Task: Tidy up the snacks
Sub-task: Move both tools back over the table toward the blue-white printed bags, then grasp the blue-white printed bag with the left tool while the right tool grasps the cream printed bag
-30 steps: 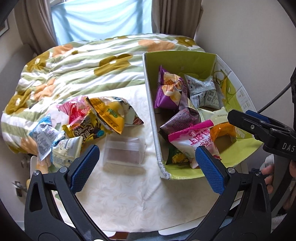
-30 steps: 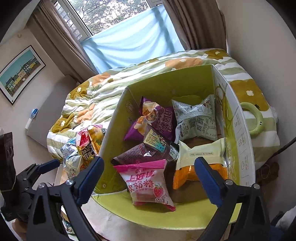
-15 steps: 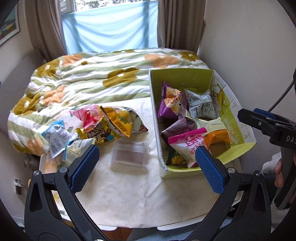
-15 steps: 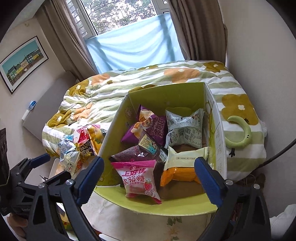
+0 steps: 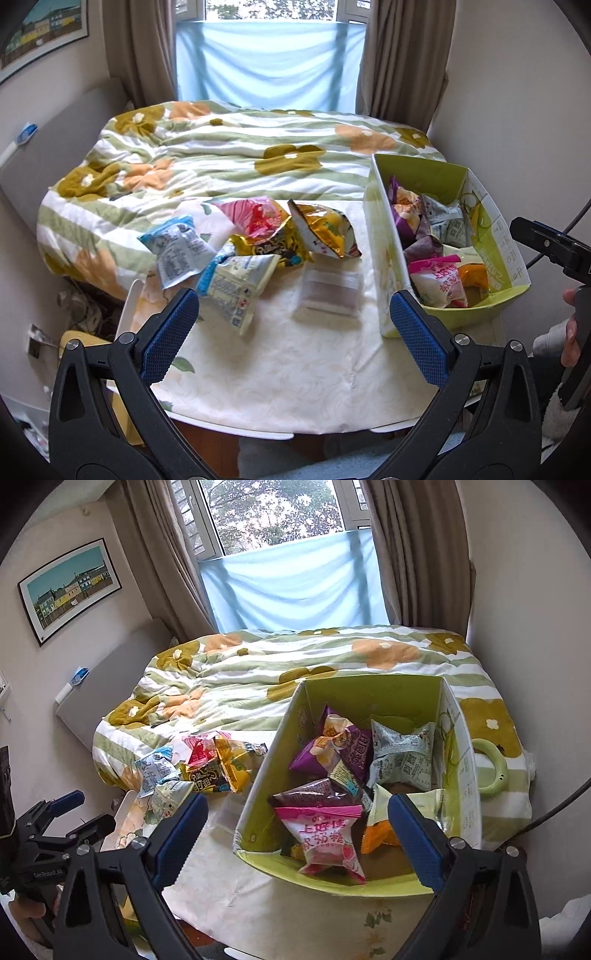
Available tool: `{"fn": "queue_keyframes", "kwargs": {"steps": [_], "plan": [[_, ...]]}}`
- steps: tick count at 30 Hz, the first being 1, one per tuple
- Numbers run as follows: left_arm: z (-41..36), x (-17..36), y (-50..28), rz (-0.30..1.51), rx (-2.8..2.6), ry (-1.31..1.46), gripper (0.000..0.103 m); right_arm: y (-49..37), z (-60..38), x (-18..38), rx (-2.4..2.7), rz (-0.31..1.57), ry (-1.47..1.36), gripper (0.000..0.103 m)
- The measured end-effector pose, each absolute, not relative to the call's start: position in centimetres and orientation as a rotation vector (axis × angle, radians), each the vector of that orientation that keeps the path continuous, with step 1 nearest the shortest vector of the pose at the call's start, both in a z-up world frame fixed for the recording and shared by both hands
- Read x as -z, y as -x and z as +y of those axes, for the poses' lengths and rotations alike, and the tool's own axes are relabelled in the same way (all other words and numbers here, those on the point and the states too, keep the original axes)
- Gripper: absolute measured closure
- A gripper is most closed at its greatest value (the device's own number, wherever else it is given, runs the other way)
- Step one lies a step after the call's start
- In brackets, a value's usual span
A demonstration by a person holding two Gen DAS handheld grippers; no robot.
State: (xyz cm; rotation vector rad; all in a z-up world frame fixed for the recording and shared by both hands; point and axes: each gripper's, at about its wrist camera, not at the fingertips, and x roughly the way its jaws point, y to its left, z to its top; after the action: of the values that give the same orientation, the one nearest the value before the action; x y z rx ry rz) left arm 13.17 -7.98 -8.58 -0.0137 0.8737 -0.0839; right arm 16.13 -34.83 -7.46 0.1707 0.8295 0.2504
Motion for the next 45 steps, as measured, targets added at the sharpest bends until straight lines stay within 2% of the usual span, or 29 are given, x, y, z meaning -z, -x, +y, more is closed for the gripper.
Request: {"fn": "queue_keyframes", "kwargs": {"steps": [13,23,36,45], "plan": [[5.9,9.9,-18.3,0.932,0.139,0.005,0.001,-18.0,-21.9,9.2,-0.233,0.861,-0.244,0.006],[13.5,15.1,-26.3,1.032,0.22,0.005,0.001,-21.2,-13.1,14.8,-0.217,0.968,-0.335,0.006],[14.4,24.6,-34.8,1.168,0.316,0.074,0.001,-25.1,-8.4,22.3,-0.202,1.097,-0.428,0.006],[12.5,27.7,-36.7,1.204,0.275,-0.002,0.001,-26.5,-8.4,24.5,-0.23,1.148,-0.468,0.006]]}}
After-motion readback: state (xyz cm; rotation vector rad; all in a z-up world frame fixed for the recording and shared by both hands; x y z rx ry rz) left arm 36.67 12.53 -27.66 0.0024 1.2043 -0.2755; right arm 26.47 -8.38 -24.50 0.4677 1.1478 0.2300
